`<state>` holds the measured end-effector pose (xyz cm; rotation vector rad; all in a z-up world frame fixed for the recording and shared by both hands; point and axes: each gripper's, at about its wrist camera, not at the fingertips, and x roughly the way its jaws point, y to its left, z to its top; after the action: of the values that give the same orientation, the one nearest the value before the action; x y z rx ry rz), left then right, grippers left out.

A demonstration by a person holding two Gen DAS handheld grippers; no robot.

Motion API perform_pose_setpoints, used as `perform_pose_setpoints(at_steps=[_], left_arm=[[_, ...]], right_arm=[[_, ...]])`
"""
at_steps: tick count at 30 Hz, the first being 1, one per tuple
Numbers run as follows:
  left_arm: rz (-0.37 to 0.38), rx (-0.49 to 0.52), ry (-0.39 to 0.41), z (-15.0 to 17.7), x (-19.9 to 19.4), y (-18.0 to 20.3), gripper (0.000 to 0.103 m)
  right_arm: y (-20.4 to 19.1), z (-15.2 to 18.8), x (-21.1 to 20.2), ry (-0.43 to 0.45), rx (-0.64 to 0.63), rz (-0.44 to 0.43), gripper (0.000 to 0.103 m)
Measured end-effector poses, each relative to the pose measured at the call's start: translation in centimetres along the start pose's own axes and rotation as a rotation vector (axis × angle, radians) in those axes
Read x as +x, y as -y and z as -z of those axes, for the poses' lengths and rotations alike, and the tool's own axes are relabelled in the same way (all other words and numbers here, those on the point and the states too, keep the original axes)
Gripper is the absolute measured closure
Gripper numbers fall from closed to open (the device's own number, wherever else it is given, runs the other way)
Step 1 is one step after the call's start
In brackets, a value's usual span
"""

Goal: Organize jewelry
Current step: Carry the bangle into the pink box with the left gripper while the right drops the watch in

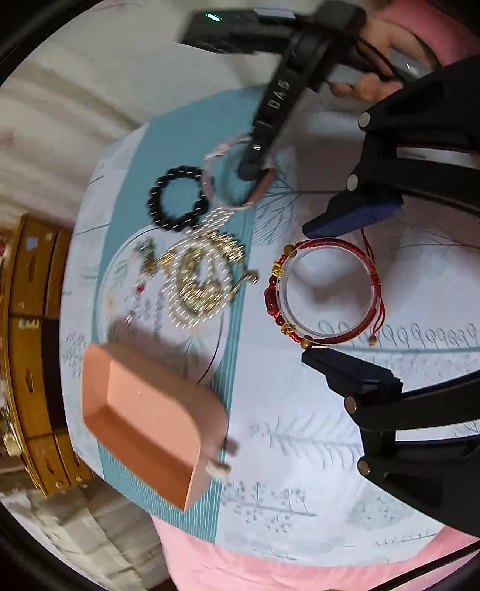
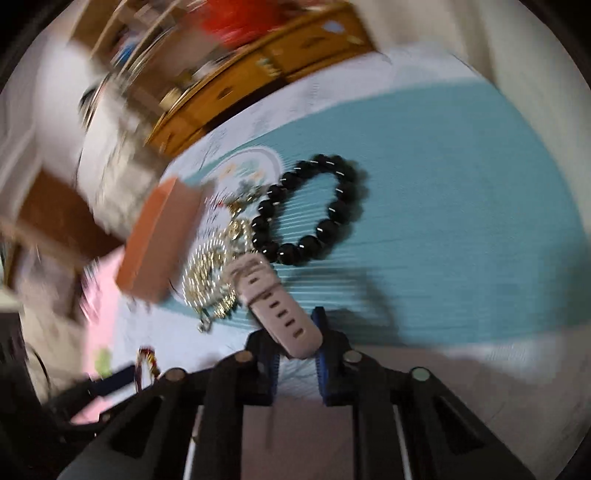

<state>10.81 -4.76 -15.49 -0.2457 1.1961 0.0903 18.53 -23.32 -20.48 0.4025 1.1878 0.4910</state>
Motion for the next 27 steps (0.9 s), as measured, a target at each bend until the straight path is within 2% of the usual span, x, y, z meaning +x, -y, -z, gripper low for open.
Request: perform_pose_setpoints(at_steps=[2, 10, 19, 27], left_arm=[[-0.006, -0.007, 0.017, -0.5, -1.2, -1.1, 0.044], [-0.041, 0.009, 0.078, -4.3, -4.2, -5.3, 0.044], [-0.044, 0.059, 0.157, -10.0, -5.2, -10.8, 0.044], [0.033, 0.118, 0.154, -15.3, -4.3, -13.9, 0.043]], right_arm=[[0.3, 0.4, -0.1, 0.007, 0.063, 0.001, 0.092], [-2.0, 1.2, -0.7, 0.006, 0.061, -0.022, 0.099], [-9.1, 0.7, -0.6, 0.093, 0.006, -0.018, 0.099], [-16.0, -0.3, 0.8, 0.217, 0.002, 0.008, 0.099]])
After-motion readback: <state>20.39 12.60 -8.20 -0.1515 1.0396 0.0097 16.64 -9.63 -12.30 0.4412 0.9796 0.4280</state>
